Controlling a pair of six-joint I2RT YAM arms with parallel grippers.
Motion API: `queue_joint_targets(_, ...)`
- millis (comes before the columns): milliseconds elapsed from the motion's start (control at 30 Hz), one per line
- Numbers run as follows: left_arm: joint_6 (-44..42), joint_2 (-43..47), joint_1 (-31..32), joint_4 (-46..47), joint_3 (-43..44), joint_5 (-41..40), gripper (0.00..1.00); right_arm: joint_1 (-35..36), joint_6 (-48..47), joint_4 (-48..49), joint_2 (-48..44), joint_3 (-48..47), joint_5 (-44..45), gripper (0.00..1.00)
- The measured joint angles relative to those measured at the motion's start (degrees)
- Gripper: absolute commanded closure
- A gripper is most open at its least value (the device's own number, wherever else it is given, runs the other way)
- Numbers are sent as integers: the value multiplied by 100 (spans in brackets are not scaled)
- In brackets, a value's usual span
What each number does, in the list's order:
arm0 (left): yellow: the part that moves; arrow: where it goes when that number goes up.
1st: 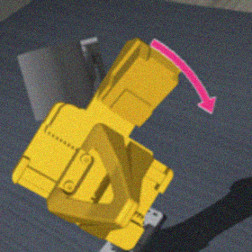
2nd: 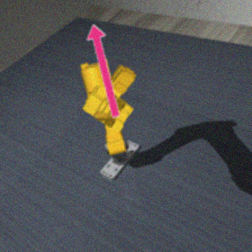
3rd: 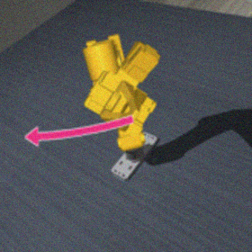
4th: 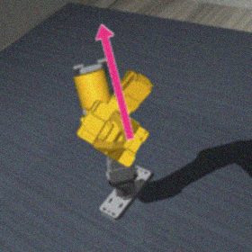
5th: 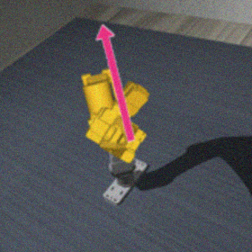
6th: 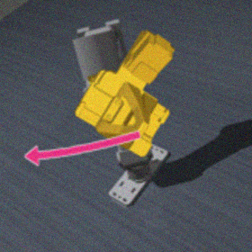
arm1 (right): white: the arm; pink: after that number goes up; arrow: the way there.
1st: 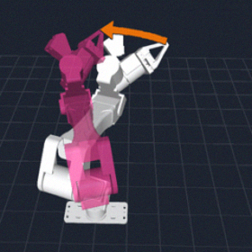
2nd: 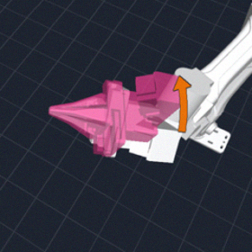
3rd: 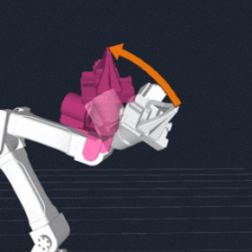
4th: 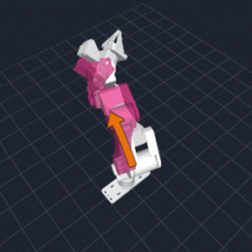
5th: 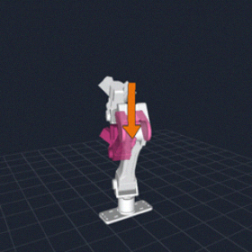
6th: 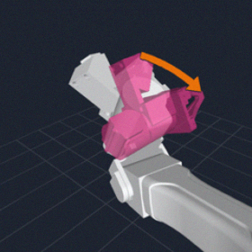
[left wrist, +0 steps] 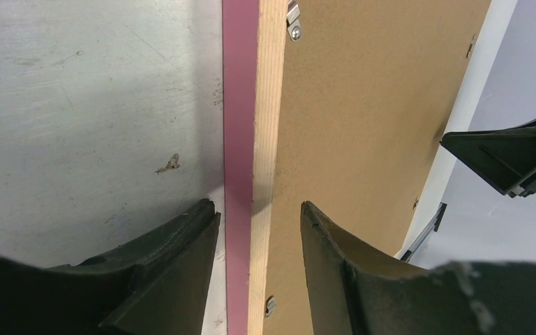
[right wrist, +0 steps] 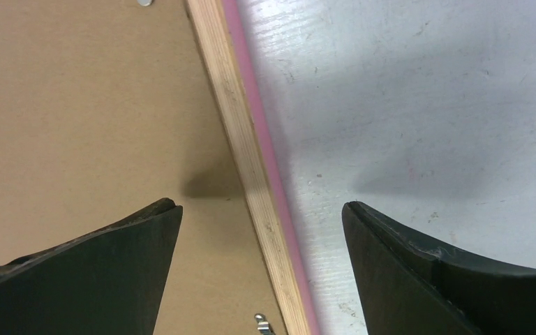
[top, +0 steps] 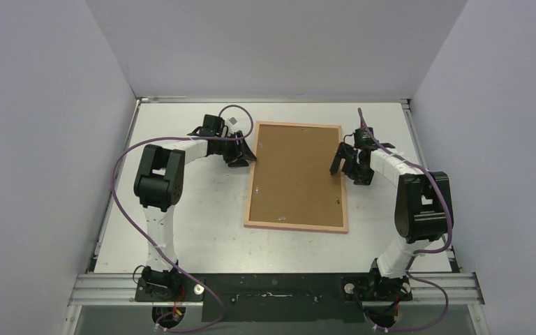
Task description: Put the photo into the frame
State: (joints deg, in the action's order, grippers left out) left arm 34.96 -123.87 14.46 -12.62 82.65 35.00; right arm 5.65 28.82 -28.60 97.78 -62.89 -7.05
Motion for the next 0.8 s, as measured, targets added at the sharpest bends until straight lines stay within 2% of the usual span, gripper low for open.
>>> queue_joint_targets(167,-11,0,2,-9,2,0,54,0,46,-4,140,0,120,35)
queue_joint_targets(367,-48,0,2,-20,2,-4,58,0,85,35,140,-48,258,43)
queue_joint_targets(567,-90,0,0,-46,2,-33,60,0,146,166,144,-153,337,59)
queue_joint_targets(800,-94,-2,2,-52,2,-44,60,0,181,192,151,-153,474,64)
